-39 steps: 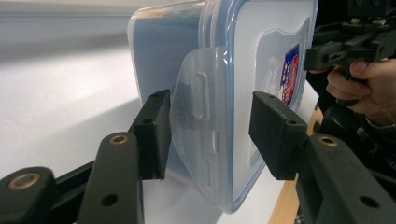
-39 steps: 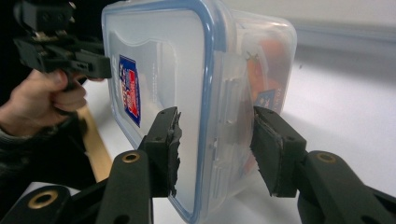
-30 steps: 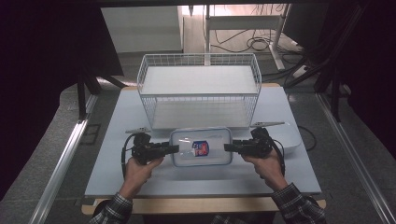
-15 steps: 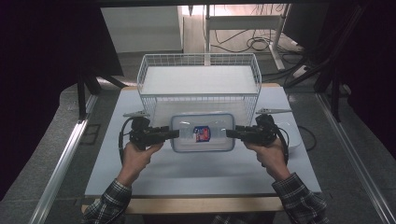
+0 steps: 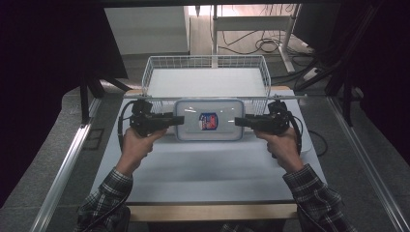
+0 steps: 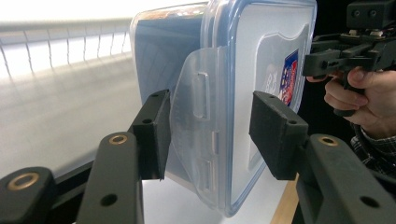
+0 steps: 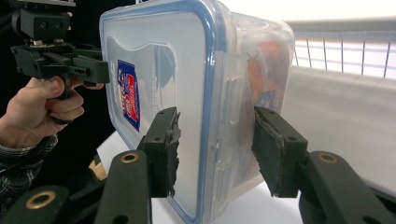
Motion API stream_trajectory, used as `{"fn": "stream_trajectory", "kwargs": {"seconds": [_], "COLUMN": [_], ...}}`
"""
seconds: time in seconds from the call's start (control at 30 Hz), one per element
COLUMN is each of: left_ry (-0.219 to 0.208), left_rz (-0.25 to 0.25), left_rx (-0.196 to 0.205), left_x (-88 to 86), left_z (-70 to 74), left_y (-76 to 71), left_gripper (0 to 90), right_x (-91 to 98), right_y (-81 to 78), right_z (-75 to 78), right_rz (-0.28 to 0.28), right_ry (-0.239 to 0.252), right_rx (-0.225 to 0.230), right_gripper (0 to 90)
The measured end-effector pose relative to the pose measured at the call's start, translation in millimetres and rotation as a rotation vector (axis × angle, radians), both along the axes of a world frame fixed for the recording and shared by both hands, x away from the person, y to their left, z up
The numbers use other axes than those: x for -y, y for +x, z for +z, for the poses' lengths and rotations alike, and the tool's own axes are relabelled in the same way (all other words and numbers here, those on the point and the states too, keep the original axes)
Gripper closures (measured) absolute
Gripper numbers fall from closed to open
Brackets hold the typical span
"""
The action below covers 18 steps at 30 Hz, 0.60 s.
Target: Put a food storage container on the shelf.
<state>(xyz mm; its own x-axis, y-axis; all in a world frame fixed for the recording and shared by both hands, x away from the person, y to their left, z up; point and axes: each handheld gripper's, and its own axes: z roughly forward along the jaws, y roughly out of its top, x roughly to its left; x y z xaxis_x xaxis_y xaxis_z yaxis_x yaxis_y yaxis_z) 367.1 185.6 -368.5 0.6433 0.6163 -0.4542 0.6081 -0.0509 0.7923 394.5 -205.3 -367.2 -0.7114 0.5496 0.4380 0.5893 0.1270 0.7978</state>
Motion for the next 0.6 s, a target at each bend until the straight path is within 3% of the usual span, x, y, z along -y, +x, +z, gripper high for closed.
{"fn": "stream_trajectory", "kwargs": {"seconds": [0.6], "left_ry": [-0.038], "left_rz": [0.010], "left_rx": [0.016], "left_x": [-14.4], "left_z": [47.2], "left_y": [40.0], "left_gripper": [49.3], "right_x": [-14.3], "right_y": [37.4], "right_z": [56.8], "right_rz": [-0.012], "right_ry": [-0.004], "right_rx": [0.035], "right_gripper": [52.2]}}
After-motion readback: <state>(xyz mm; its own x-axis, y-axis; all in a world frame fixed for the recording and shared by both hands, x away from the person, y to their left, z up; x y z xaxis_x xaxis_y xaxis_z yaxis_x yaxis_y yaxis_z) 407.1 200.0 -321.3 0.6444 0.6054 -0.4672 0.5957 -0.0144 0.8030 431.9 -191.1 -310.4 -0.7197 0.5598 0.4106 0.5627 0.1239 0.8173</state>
